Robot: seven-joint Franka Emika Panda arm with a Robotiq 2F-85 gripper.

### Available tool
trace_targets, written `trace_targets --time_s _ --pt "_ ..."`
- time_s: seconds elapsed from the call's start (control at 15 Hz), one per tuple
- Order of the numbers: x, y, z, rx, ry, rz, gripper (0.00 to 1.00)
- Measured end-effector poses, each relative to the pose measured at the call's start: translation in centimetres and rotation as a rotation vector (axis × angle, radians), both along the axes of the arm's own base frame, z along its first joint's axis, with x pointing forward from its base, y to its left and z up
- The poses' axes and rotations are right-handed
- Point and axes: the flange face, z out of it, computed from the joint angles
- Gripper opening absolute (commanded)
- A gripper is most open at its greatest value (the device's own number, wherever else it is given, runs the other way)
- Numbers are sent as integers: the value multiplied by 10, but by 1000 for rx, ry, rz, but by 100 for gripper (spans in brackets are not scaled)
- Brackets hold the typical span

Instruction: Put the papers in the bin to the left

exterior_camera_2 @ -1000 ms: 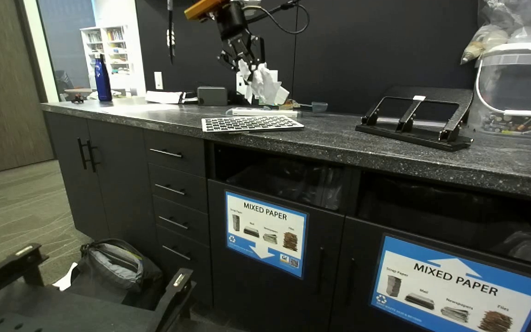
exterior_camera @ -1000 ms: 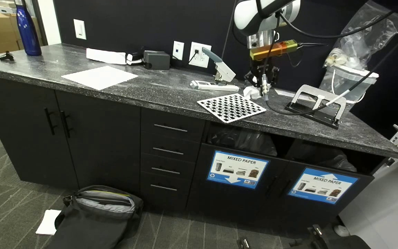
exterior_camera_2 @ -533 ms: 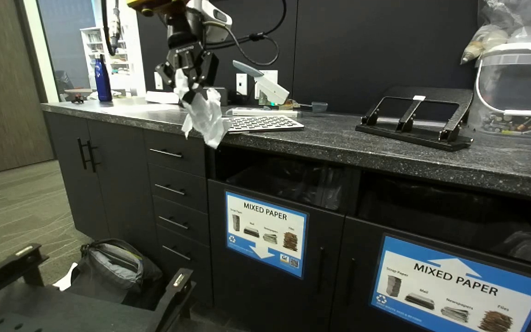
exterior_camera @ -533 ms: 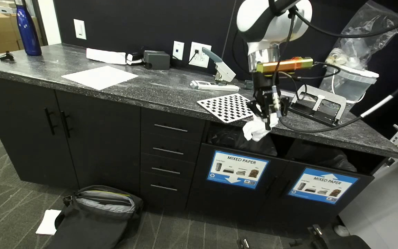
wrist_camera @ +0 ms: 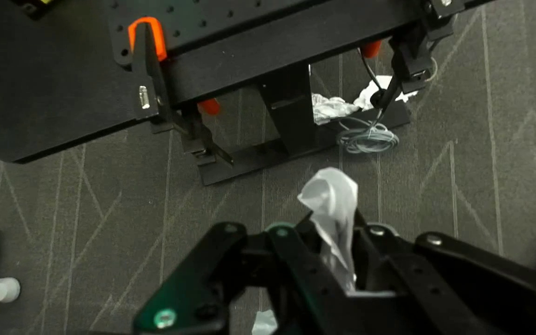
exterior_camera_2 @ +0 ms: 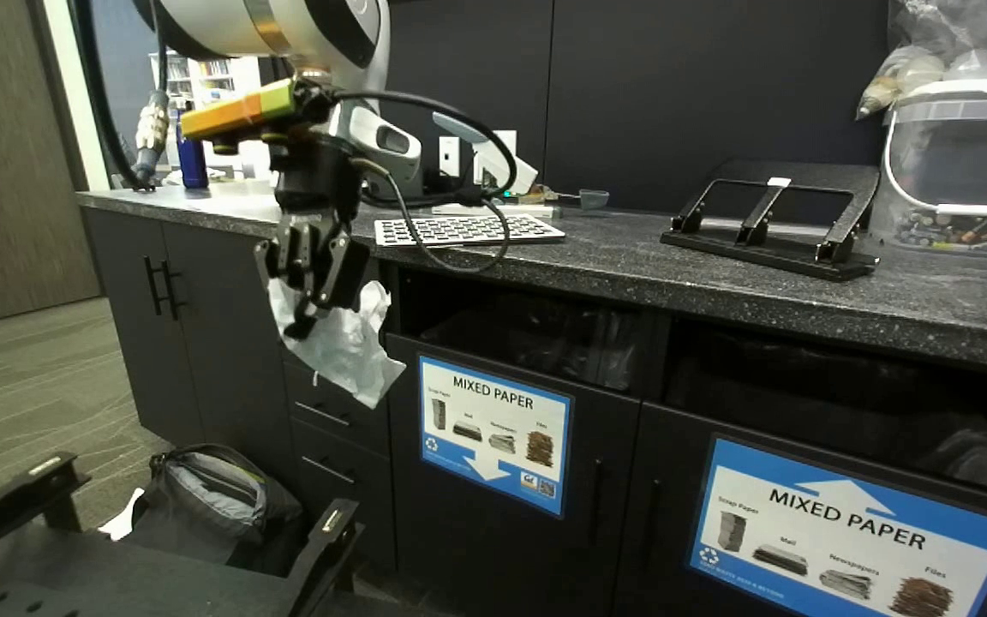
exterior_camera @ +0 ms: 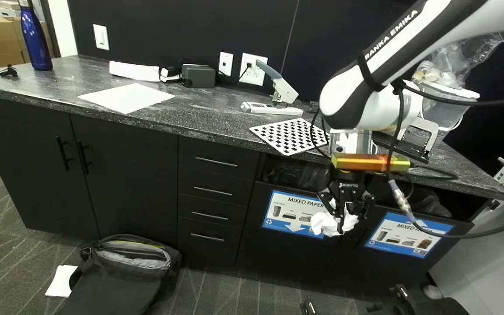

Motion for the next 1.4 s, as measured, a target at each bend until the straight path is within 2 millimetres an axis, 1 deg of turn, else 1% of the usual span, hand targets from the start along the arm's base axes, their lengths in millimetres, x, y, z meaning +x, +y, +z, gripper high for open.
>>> trace_targets --time_s 0.13,0.2,0.47,0.73,0.93,1.2,1.4 --pt "-7 -14 -20 -3 -92 -46 5" --pt "-6 -21 -27 -4 -142 -63 5" --pt "15 -40 -55 -11 -370 -103 6" --pt "37 -48 -79 -24 -605 -132 6" --pt "44 -46 -90 -42 -776 -152 6" --pt "48 -33 -98 -81 -995 -180 6" --pt "56 -21 -103 -106 -1144 -198 6"
